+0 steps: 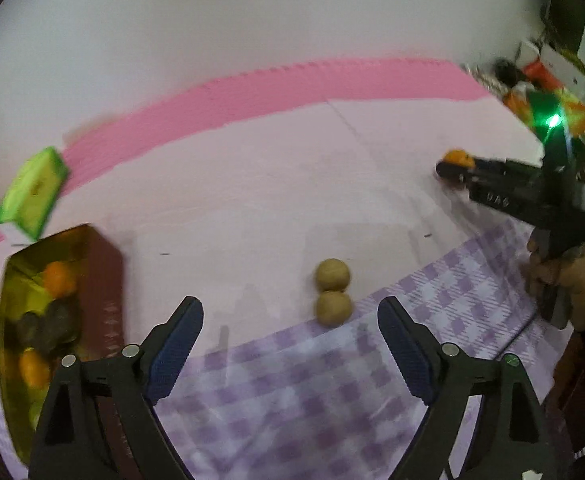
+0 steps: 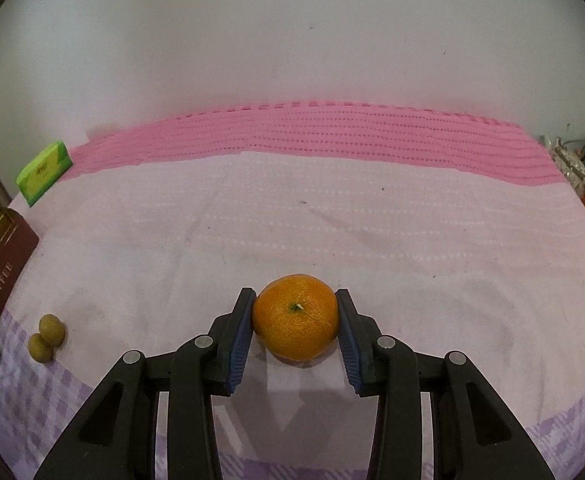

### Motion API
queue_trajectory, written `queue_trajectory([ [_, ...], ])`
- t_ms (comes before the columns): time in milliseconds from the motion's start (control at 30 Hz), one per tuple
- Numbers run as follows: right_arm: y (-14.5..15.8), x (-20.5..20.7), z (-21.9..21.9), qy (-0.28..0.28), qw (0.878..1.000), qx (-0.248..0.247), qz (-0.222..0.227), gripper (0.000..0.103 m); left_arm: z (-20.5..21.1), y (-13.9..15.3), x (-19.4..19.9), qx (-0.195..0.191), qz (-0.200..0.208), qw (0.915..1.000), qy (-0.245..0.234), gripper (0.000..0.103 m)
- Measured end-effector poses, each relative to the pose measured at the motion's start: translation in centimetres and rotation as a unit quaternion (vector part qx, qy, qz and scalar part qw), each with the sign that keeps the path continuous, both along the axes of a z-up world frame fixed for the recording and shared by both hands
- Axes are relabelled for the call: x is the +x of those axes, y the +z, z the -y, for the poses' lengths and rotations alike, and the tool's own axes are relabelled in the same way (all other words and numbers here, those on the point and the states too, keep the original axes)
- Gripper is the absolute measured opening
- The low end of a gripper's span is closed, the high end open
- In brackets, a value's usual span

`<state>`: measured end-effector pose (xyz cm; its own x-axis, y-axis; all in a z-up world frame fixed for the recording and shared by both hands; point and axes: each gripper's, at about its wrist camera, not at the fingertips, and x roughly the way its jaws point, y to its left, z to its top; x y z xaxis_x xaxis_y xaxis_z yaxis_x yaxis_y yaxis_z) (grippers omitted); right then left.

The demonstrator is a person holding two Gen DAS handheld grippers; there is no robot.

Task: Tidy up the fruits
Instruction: 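Grasp the two small tan fruits with the left gripper while the right gripper holds the tangerine, then carry the two tan fruits into the gold tray and open the left gripper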

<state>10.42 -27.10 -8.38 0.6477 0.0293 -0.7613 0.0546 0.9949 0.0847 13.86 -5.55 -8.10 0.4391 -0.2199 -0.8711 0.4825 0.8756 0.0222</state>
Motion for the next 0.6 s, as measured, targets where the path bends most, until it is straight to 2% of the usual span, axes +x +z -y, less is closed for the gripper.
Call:
queue_trajectory([
  [167,-0.5,0.6,-1.4,0.017,1.000,0.001,0.002,0.041,1.6,-2.4,1.3,0.004,-0.023,0.9997,-0.009,0.082],
  [233,-0.5,0.5,-1.3,0.017,1.000,0.008,0.002,0.041,2.1,-3.2,1.7,0.006,-0.028,0.9995,-0.016,0.073],
  [267,-0.5,0.7,-1.3,0.016,1.000,0.010,0.002,0.041,2.3,-3.7,2.0,0.008,-0.038,0.9991,-0.019,0.057],
  [333,-0.6,0.8,-1.3,0.015,1.000,0.013,-0.001,0.041,2.4,-3.6,2.1,0.005,-0.029,0.9993,-0.024,0.043],
  [367,-0.7,0.9,-1.3,0.017,1.000,0.013,-0.003,0.041,2.5,-3.4,2.0,0.005,-0.025,0.9993,-0.028,0.024],
  [500,-0.8,1.2,-1.4,0.019,1.000,0.004,-0.007,0.041,2.8,-3.0,2.1,0.012,-0.029,0.9993,-0.019,0.022],
  [600,-0.8,1.2,-1.4,0.019,1.000,0.003,-0.009,0.041,2.1,-2.1,1.5,-0.021,-0.042,0.9989,0.007,0.022],
])
